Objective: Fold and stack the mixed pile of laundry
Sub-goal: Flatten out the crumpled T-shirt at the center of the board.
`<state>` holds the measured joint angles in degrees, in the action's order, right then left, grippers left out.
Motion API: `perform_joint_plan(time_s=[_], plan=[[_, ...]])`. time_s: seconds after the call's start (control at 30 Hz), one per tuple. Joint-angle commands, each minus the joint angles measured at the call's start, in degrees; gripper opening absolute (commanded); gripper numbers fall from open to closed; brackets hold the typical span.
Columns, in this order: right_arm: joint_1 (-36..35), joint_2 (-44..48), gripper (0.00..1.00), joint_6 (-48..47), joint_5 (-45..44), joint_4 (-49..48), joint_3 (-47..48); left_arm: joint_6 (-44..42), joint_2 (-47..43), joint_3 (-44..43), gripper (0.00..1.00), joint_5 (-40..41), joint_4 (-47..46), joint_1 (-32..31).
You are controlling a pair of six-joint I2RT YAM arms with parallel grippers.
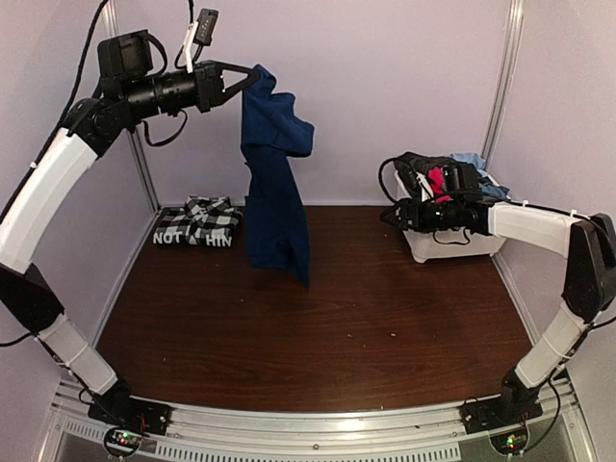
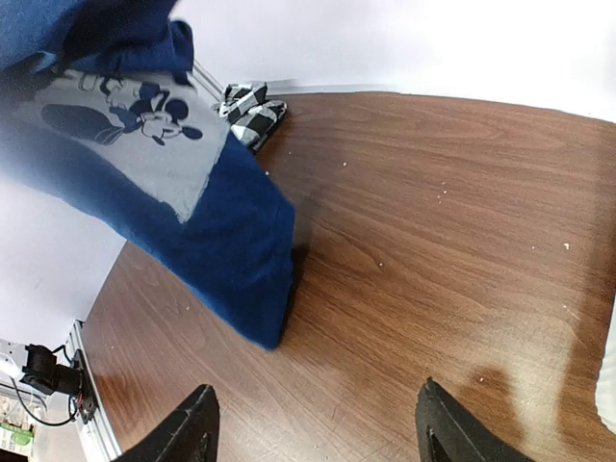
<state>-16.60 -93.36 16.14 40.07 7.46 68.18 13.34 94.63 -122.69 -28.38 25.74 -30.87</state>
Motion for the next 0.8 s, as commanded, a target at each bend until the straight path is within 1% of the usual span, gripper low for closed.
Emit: perform_joint_plan(time_s=[0.0,0.03,0.07,0.17,0.2,0.27,0.4,0.47,0.53,0.57,0.6,0.63,0.7,0.77], plan=[[0.1,1.2,0.70,0.3,1.0,-1.1,-3.0,-3.5,-10.5,20.3,0.00,-21.6,-1.4,-3.8],[0.1,1.1,0.70,0.3,0.9,-1.3,-3.3,-3.5,-13.5,26.4,0.00,-23.8,-1.1,-3.8],[0.1,1.1,0.70,0.2,1.0,-1.6,-3.7,-2.9,-16.7,33.1,0.00,-23.2,-1.1,-3.8],[0.1,0.4,0.70,0.2,1.7,-2.5,-4.5,-0.6,-28.5,50.4,0.00,-13.7,-0.3,-3.6],[0.1,0.0,0.70,0.4,2.1,-3.2,-4.8,0.7,-32.1,53.6,0.00,-12.1,-0.8,-3.5],[-0.1,-1.1,0.70,1.4,3.6,-5.2,-5.5,1.4,-36.0,57.2,0.00,-13.8,0.0,-3.4],[-1.0,-4.0,0.70,2.6,6.0,-7.3,-4.7,-0.3,-35.0,59.8,0.00,-19.5,4.6,-3.7],[-2.0,-5.3,0.70,2.5,6.7,-7.2,-4.0,-1.8,-32.6,61.1,0.18,-24.3,5.5,-4.5],[-3.0,-6.1,0.70,1.8,6.5,-6.4,-3.3,-6.4,-29.4,60.4,0.46,-26.0,9.6,-6.3],[-3.5,-6.5,0.70,1.5,6.5,-5.8,-2.8,-7.9,-28.7,60.1,0.56,-26.4,10.8,-7.1],[-4.0,-7.2,0.70,1.2,6.5,-5.2,-2.1,-8.7,-28.4,59.8,0.60,-26.0,11.4,-7.3],[-4.7,-8.0,0.70,1.0,6.5,-4.7,-1.4,-8.3,-28.8,59.6,0.61,-24.0,10.9,-7.2],[-6.5,-9.7,0.70,0.9,6.4,-4.0,0.5,-3.7,-30.8,61.2,0.66,-16.5,4.3,-5.4],[-9.3,-12.1,0.70,0.8,5.9,-3.6,2.9,3.7,-31.0,63.0,0.73,-5.4,-0.2,-0.9]])
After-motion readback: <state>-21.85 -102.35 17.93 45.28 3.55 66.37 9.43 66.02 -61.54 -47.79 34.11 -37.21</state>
